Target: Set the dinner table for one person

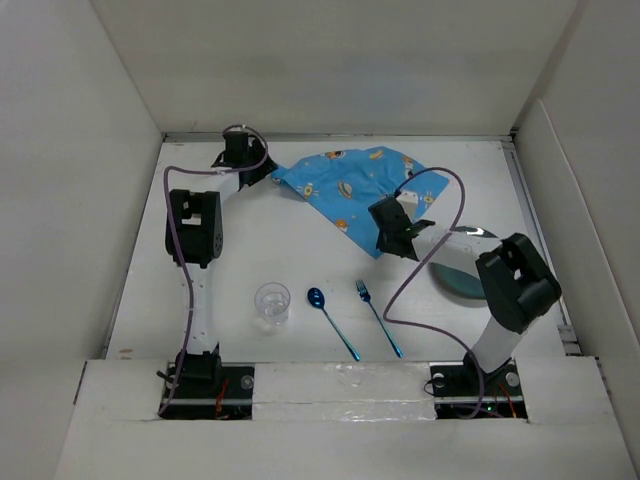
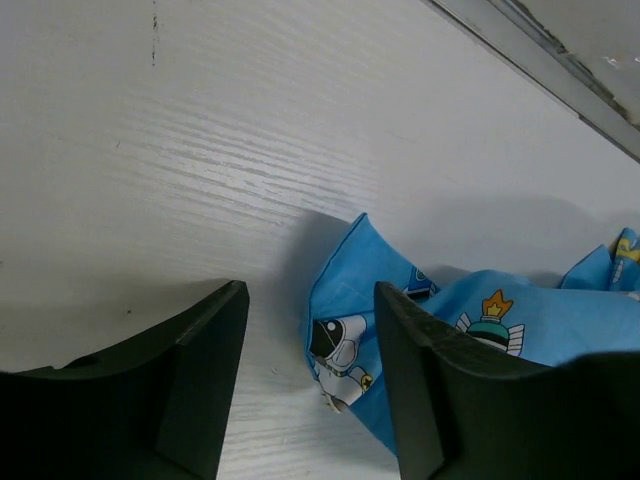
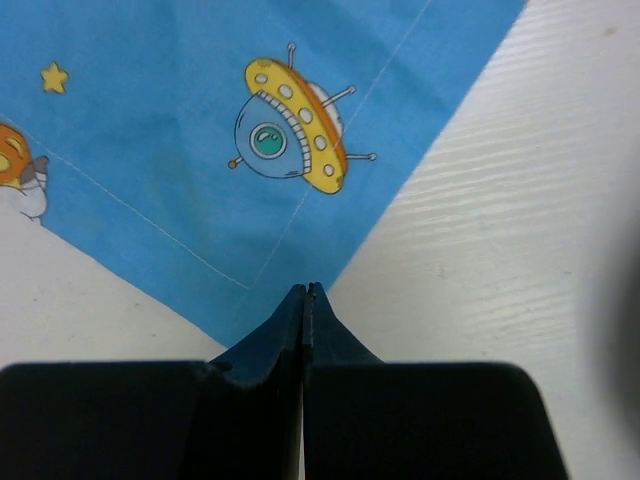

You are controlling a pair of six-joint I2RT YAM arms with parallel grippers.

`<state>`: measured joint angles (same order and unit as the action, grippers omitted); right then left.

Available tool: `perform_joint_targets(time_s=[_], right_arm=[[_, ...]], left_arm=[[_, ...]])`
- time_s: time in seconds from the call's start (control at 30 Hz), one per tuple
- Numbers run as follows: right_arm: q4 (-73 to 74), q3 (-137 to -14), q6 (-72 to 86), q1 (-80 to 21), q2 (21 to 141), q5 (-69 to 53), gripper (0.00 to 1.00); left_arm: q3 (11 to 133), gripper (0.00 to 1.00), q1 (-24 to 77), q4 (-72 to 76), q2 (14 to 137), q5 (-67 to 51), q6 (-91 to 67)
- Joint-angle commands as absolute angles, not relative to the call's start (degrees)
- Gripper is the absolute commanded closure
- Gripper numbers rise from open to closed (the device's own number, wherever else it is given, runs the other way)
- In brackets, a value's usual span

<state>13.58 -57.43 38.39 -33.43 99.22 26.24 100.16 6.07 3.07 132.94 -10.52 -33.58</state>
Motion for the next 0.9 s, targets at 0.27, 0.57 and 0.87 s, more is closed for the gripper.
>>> perform_joint_targets(time_s=[0.27,0.57,0.87], right_arm=[[11.9,-55.9,34.9,-27.6,88.9,24.4,1.0],[8.3,-51.2,36.2,-32.9,91.7,18.7,0.42],[8.4,-54.0,36.7,-36.5,96.8,18.8,0.35]], left_arm=[[103.8,0.6,7.7,0.2,136.5,-12.6,-32.1],[116.6,0.61,7.7,-6.8,144.5,-11.2,-29.8],[109.7,1.0,6.7,-2.0,139.0,-10.5,-31.0]])
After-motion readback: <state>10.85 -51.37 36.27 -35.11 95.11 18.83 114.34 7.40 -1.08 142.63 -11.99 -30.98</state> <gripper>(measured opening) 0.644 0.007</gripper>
